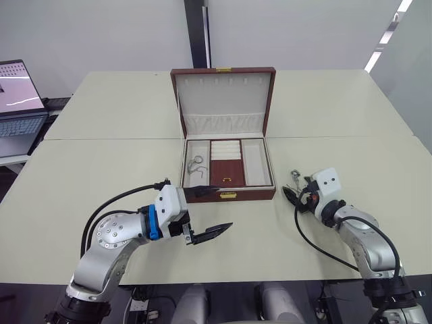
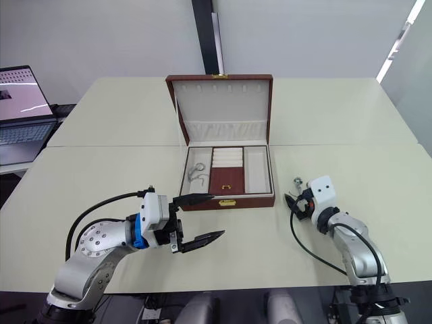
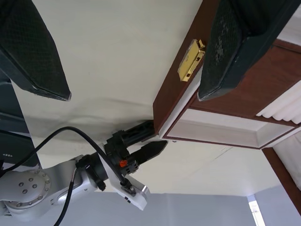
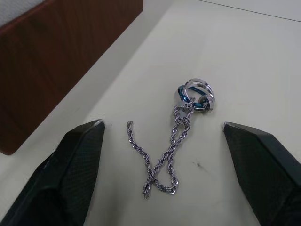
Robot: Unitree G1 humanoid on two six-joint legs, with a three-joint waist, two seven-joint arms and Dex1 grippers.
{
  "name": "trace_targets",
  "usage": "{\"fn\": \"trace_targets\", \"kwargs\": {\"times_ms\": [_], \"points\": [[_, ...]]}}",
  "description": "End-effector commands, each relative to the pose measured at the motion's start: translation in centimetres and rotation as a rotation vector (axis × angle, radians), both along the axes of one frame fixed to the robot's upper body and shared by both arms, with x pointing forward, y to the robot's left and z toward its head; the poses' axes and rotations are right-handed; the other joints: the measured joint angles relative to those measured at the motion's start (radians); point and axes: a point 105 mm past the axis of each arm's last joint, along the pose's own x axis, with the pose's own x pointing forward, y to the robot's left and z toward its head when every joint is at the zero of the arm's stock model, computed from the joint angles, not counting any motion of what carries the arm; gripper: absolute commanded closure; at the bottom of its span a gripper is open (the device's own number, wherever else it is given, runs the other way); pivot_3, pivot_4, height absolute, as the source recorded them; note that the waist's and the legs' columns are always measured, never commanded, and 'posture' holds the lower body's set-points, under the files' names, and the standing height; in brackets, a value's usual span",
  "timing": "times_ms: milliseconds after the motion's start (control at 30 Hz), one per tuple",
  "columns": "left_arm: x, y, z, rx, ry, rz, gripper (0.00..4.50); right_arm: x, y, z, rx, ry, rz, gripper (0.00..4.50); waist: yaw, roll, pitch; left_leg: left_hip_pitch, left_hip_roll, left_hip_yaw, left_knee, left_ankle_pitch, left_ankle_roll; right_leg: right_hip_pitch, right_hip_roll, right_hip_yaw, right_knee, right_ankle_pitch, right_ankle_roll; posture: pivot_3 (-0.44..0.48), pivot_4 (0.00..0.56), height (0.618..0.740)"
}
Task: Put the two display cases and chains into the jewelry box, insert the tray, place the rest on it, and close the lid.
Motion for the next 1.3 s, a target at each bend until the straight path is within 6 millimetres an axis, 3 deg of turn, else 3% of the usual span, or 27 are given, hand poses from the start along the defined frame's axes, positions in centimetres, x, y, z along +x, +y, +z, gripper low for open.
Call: {"fn": "trace_targets", "kwargs": {"times_ms": [33,300,433,667,800,1033,1300], "points": [[-0.1,0.4,0.6,-0.006,-0.047,0.013,0.00,-0.2,0.6,-0.5,0.003,0.029,0.015,1.60,0.000,0.000,0.000,0.000,0.000,0.000,0.000,0.000,0.000,0.000,0.000,0.000,0.000,0.000,0.000,0.000,0.150,0.740],[0.0,0.7,0.4,-0.011,-0.048,0.032,0.00,0.2,0.1,-0.7,-0.004,0.035,-0.009,3.68,0.000,0.000,0.000,0.000,0.000,0.000,0.000,0.000,0.000,0.000,0.000,0.000,0.000,0.000,0.000,0.000,0.150,0.740],[0.0,0.8,0.4,-0.018,-0.050,0.038,0.00,0.3,0.1,-0.5,-0.002,0.026,-0.010,4.47,0.000,0.000,0.000,0.000,0.000,0.000,0.000,0.000,0.000,0.000,0.000,0.000,0.000,0.000,0.000,0.000,0.150,0.740],[0.1,0.9,0.5,-0.043,-0.046,0.051,0.00,0.2,0.1,1.0,0.028,-0.044,0.011,4.47,0.000,0.000,0.000,0.000,0.000,0.000,0.000,0.000,0.000,0.000,0.000,0.000,0.000,0.000,0.000,0.000,0.150,0.740],[0.2,1.2,0.5,-0.052,-0.044,0.086,0.00,0.1,0.4,3.3,0.087,-0.121,0.065,4.47,0.000,0.000,0.000,0.000,0.000,0.000,0.000,0.000,0.000,0.000,0.000,0.000,0.000,0.000,0.000,0.000,0.150,0.740],[0.3,2.2,0.2,-0.061,-0.026,0.177,0.00,0.1,2.5,7.4,0.213,-0.197,0.187,4.47,0.000,0.000,0.000,0.000,0.000,0.000,0.000,0.000,0.000,0.000,0.000,0.000,0.000,0.000,0.000,0.000,0.150,0.740],[0.2,3.8,-0.2,-0.076,-0.011,0.295,0.00,0.2,5.3,9.8,0.251,-0.216,0.299,4.47,0.002,0.000,0.000,0.000,0.000,0.000,0.000,0.000,0.000,0.000,0.000,0.000,0.000,0.000,0.000,0.000,0.150,0.740]]}}
